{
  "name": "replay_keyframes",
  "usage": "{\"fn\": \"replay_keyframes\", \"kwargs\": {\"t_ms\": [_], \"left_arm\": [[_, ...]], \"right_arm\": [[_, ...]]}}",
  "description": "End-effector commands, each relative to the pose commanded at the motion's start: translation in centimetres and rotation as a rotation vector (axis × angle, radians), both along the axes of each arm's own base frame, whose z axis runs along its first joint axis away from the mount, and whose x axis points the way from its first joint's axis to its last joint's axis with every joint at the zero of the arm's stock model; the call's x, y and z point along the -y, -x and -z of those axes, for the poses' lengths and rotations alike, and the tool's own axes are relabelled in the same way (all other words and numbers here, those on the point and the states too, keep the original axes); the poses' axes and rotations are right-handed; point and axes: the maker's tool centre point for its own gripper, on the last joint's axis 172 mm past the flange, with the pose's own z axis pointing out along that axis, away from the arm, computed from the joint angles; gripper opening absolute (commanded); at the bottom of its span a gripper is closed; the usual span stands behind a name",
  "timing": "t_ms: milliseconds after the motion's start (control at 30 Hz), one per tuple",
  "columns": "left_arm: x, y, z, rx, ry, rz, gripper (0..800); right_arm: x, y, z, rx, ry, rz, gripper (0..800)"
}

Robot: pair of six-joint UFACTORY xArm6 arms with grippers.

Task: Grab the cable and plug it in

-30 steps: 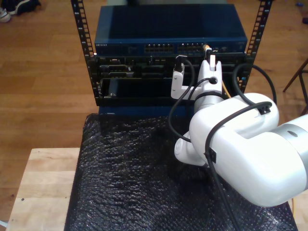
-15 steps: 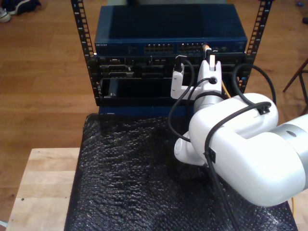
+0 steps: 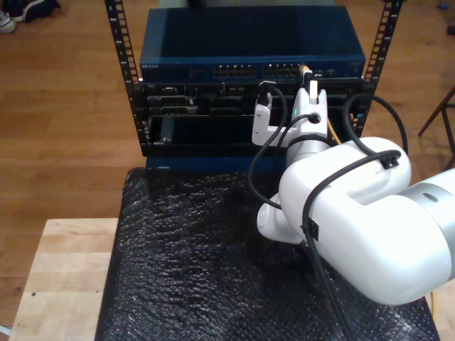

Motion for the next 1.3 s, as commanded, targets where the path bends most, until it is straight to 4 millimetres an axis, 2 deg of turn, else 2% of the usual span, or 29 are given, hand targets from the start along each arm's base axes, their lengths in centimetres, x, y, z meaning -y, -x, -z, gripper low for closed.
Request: {"fn": "replay_keyframes", "kwargs": {"t_ms": [1300], "left_arm": [[0.00,0.00,0.00,0.000,0.000,0.000,800]], "right_arm": [[-0.05,-0.97,0.17,-0.001,-0.008,-0.003,0]]}}
